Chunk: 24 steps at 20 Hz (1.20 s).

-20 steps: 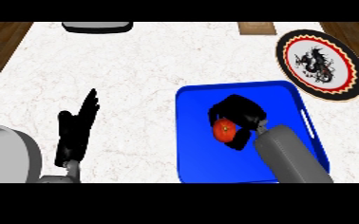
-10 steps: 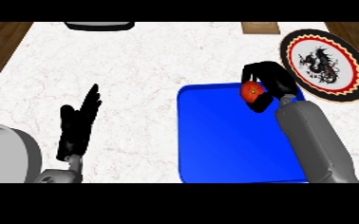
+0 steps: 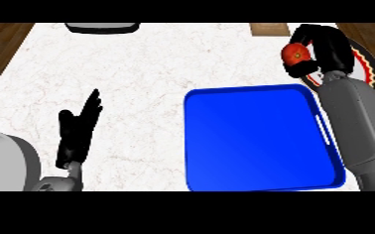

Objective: Pick the tomato from the tray and place it in the plate

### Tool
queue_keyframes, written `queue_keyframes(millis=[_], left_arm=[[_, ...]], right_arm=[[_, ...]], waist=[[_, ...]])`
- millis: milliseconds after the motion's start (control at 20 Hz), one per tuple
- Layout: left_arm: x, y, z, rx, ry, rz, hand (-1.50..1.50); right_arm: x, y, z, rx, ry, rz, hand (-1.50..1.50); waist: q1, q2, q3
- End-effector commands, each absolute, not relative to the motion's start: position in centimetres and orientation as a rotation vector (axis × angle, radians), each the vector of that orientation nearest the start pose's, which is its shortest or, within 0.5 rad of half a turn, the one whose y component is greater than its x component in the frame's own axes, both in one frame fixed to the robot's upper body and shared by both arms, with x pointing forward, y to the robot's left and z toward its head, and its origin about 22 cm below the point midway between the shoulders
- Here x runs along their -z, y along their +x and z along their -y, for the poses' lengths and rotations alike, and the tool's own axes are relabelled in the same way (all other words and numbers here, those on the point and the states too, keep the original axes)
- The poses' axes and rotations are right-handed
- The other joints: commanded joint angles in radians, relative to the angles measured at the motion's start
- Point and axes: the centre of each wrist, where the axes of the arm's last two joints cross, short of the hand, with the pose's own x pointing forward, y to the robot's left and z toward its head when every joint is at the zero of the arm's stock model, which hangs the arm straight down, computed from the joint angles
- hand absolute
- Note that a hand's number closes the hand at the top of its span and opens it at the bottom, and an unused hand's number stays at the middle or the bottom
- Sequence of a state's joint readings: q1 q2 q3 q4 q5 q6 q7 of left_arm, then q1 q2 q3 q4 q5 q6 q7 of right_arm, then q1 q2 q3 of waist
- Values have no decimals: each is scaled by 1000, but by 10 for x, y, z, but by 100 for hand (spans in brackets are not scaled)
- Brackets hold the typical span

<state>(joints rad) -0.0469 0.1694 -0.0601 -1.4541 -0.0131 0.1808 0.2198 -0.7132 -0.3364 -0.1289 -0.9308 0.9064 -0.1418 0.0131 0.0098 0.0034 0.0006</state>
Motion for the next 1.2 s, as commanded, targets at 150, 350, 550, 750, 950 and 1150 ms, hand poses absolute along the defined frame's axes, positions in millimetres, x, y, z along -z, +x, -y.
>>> queue_keyframes(millis=[150,350,550,750,950,1150], left_arm=[[18,244,-244,33,255,1288,0],[28,239,-236,62,235,1272,0],[18,242,-264,37,232,1293,0],[10,253,-239,53,225,1291,0],[6,252,-252,50,228,1304,0],[10,254,-237,66,214,1316,0]], right_arm=[[-126,410,313,-525,-1255,1472,150],[-134,419,329,-472,-1266,1429,150],[-118,417,366,-437,-1290,1370,150],[-131,418,392,-446,-1274,1314,150],[-94,412,394,-463,-1303,1243,150],[-94,391,437,-503,-1217,1150,150]], waist=[[0,-1,0],[3,0,0],[14,4,0],[14,5,0],[34,13,1],[35,16,2]])
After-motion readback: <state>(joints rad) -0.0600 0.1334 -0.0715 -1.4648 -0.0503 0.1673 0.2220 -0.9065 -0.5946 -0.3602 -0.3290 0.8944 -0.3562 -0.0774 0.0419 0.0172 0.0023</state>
